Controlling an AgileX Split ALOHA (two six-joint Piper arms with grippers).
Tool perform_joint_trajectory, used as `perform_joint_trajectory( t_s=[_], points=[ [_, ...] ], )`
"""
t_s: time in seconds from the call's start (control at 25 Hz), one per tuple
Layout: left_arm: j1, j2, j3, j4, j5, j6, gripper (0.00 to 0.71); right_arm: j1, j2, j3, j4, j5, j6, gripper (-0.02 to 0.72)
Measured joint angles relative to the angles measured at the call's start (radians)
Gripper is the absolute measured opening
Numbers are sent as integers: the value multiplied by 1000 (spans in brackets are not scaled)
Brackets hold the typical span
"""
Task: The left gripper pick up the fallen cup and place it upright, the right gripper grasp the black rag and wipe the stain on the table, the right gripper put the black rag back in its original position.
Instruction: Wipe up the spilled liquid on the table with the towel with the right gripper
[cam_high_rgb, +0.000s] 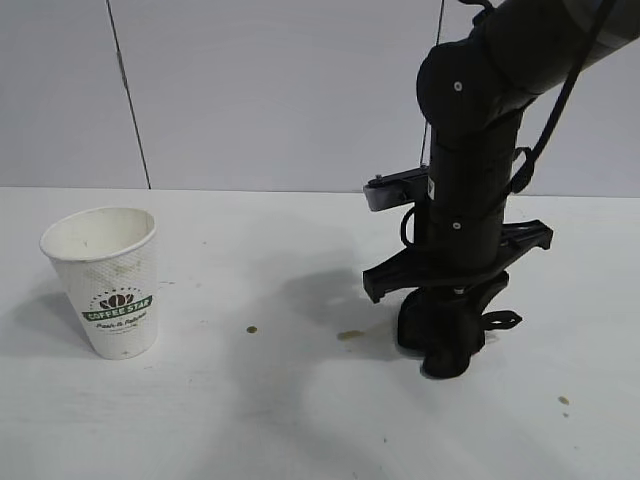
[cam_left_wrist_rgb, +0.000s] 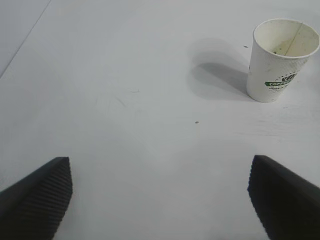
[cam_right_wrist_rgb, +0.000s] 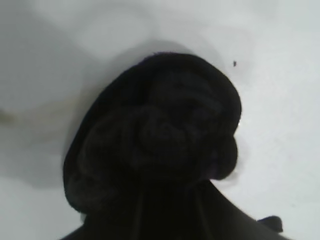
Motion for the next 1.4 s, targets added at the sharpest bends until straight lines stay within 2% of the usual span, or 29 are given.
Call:
perform_joint_trajectory(
  t_s=[0.2, 0.28, 0.36, 0.48, 0.6, 0.76, 0.88, 1.04, 1.24, 1.4],
  points=[
    [0, 0, 0, 0, 0, 0, 686, 30, 2, 0, 238, -109, -113, 122],
    [0, 0, 0, 0, 0, 0, 686, 66, 5, 1, 306, -148, -159, 122],
    [0, 0, 0, 0, 0, 0, 686, 95, 10, 1, 341, -190, -175, 122],
    [0, 0, 0, 0, 0, 0, 686, 116, 14, 3, 360, -247, -184, 122],
    [0, 0, 0, 0, 0, 0, 686, 116, 15, 3, 344, -280, -185, 122],
    [0, 0, 0, 0, 0, 0, 686, 85, 15, 3, 258, -264, -165, 122],
    [0, 0, 0, 0, 0, 0, 686, 28, 12, 2, 194, -197, -136, 122],
    [0, 0, 0, 0, 0, 0, 686, -47, 1, -2, 129, -55, -121, 122],
    [0, 0, 0, 0, 0, 0, 686, -97, -1, -6, 70, 127, -165, 122],
    [0, 0, 0, 0, 0, 0, 686, -101, -1, -6, 65, 144, -184, 122]
  ],
)
